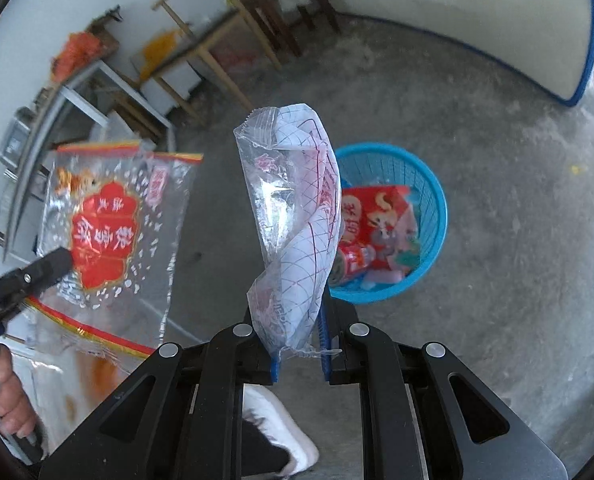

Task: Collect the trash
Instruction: 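Open both grippers over the wastebasket to drop wrapper and bag, then move both tools back over the table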

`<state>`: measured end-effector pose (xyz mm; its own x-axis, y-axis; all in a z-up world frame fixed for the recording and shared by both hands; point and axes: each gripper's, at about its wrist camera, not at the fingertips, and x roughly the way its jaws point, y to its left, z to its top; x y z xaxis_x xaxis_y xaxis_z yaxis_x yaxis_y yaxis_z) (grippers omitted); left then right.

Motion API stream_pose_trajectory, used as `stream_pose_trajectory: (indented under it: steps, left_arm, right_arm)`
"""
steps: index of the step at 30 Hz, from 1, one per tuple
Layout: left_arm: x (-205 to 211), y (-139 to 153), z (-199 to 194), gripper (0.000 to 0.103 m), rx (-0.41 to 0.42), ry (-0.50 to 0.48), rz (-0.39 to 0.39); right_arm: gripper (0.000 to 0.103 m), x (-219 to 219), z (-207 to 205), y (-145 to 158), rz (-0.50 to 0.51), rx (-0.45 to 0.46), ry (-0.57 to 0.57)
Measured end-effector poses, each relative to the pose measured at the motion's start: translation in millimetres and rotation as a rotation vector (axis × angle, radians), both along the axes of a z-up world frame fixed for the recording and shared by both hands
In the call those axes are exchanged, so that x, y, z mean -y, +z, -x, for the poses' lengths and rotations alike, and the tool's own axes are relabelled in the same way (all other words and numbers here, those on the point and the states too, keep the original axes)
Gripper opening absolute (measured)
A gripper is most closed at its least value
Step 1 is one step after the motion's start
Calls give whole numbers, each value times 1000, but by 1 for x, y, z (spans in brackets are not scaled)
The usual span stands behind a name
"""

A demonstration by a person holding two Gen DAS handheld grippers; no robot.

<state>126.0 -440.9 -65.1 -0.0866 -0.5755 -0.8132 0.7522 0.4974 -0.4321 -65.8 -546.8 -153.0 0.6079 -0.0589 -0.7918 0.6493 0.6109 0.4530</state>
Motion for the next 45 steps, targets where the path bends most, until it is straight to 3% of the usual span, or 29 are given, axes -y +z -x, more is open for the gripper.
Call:
stream_pose_trajectory:
  steps: [5, 7, 8, 9, 13, 18, 27, 31, 39, 45]
  left_arm:
    - [48, -26, -5, 12, 9, -18, -31]
    - [69, -40, -9, 26, 9, -26, -54]
    - [79, -52, -10, 48, 18, -21, -86]
    - [83, -58, -13, 58, 24, -14, -113]
    - [92, -76, -16, 59, -29, -2, -162]
    - [86, -60, -22, 66, 18, 16, -119]
    - [55, -2, -2, 72, 100, 13, -21]
    - [30, 25, 11, 72, 130, -27, 5]
    - [-44, 79, 37, 72, 268, -80, 46]
    - [-155, 109, 23, 77, 391, 51, 34]
  right_arm:
    - [18, 25, -18, -23, -2, -43, -10]
    - [35, 38, -24, -34, 3, -41, -27]
    - [60, 42, -24, -42, 6, -45, -31]
    - [71, 46, -24, -52, 9, -60, -39]
    - [71, 61, -14, -100, -64, -171, -74]
    - [71, 55, 10, -100, -68, -146, -108]
    - [71, 56, 53, -61, -20, -52, -207]
    - [71, 51, 53, -36, 11, 0, -204]
    - [78, 7, 46, 53, 129, 165, -65]
    - [85, -44, 14, 122, 230, 270, 106]
